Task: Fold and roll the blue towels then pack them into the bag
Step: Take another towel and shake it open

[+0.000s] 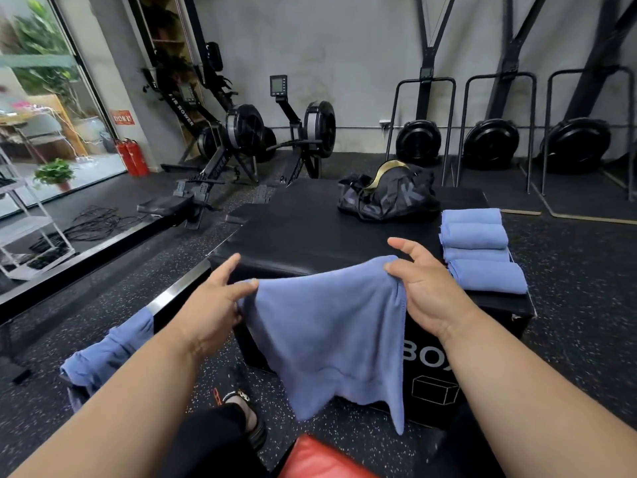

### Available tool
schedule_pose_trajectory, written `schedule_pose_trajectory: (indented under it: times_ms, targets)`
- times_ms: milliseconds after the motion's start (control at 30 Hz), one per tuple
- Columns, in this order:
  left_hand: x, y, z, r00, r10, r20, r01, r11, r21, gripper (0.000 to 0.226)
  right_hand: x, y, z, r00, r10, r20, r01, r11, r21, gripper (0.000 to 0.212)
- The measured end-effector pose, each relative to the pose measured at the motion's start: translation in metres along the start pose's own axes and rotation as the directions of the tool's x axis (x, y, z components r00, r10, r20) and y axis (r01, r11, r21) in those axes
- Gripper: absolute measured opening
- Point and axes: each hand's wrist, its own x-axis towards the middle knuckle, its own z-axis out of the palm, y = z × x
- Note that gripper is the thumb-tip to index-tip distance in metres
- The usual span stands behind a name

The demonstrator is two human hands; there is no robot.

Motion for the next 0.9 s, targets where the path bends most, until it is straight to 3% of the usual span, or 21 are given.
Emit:
schedule_pose_trajectory:
  times_ms: [67, 167, 267, 400, 500, 600, 733, 900]
  targets:
    - [0.000, 0.011, -0.001, 0.999, 0.035, -0.033, -0.036, 0.998, -0.042, 0.066, 0.001, 0.005, -0.006, 0.998, -0.007, -0.061, -0.008, 0.974, -0.228, 0.049]
    - [0.001, 0.020, 0.000, 0.994, 0.091, -0.052, -0.093, 0.995, -0.034, 0.045, 0.003, 0.011, -0.014, 0.983, -0.071, -0.167, -0.002, 0.916, -0.402, 0.046]
    - [0.001, 0.021, 0.001, 0.995, 0.078, -0.055, -0.079, 0.997, -0.013, 0.026, 0.002, 0.013, -0.015, 0.964, -0.089, -0.250, -0.024, 0.909, -0.417, 0.035]
    - [0.007, 0.018, 0.004, 0.990, 0.034, -0.137, -0.034, 0.999, 0.000, 0.011, 0.009, 0.015, -0.018, 0.961, 0.014, -0.276, -0.089, 0.961, -0.262, 0.037]
    - [0.008, 0.017, 0.002, 0.987, -0.009, -0.163, 0.006, 1.000, -0.017, 0.015, 0.007, 0.011, -0.021, 0.979, 0.098, -0.178, -0.126, 0.980, -0.152, 0.039]
    - [0.005, 0.017, 0.002, 0.990, -0.090, -0.105, 0.075, 0.988, -0.138, 0.019, 0.003, 0.014, -0.020, 0.980, 0.199, -0.010, -0.199, 0.973, -0.117, 0.037]
    - [0.002, 0.027, 0.012, 0.997, -0.078, -0.021, 0.074, 0.989, -0.128, 0.024, -0.003, 0.033, -0.003, 0.973, 0.228, 0.038, -0.212, 0.945, -0.249, 0.032]
    - [-0.004, 0.058, 0.011, 0.998, 0.017, 0.067, -0.011, 0.995, -0.099, 0.040, -0.013, 0.049, 0.018, 0.956, 0.280, 0.091, -0.244, 0.925, -0.291, 0.026]
